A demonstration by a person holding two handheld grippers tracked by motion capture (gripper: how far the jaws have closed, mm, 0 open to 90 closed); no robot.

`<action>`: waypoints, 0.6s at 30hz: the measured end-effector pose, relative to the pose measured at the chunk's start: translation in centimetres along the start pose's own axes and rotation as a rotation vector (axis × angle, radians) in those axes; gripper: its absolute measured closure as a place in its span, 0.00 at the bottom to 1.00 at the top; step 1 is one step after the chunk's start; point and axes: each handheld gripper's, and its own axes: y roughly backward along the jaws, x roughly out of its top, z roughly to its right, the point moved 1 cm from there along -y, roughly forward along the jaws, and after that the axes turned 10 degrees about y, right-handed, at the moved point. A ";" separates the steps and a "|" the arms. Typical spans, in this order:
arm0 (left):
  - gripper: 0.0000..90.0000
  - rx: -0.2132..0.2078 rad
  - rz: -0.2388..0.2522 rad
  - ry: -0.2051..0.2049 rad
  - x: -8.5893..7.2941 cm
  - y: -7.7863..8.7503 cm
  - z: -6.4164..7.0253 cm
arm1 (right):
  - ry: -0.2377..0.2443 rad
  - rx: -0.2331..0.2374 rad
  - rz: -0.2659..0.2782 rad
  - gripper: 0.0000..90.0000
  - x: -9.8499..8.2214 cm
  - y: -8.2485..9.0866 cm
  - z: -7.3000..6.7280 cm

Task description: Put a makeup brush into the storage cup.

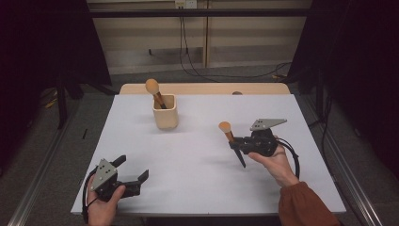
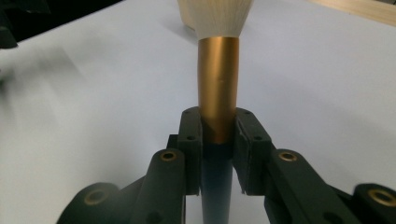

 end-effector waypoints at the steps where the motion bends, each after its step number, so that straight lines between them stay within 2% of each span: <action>1: 0.03 -0.001 -0.001 -0.003 0.0 0.0 0.0 | 0.003 -0.001 0.012 0.83 -0.1 0.0 -0.1; 8: 0.03 0.000 0.006 -0.005 0.1 0.0 0.0 | 0.020 -0.006 0.092 0.83 -0.5 0.1 -0.3; 13: 0.03 0.002 0.010 -0.005 0.3 -0.1 0.1 | 0.034 -0.017 0.169 0.83 -0.6 0.3 -0.5; 16: 0.03 -0.004 0.008 -0.011 0.4 -0.1 0.1 | 0.041 -0.015 0.212 0.83 -0.8 0.3 -0.5; 18: 0.03 -0.011 0.013 -0.001 0.5 -0.1 0.3 | 0.048 -0.004 0.246 0.83 -0.9 0.3 -0.7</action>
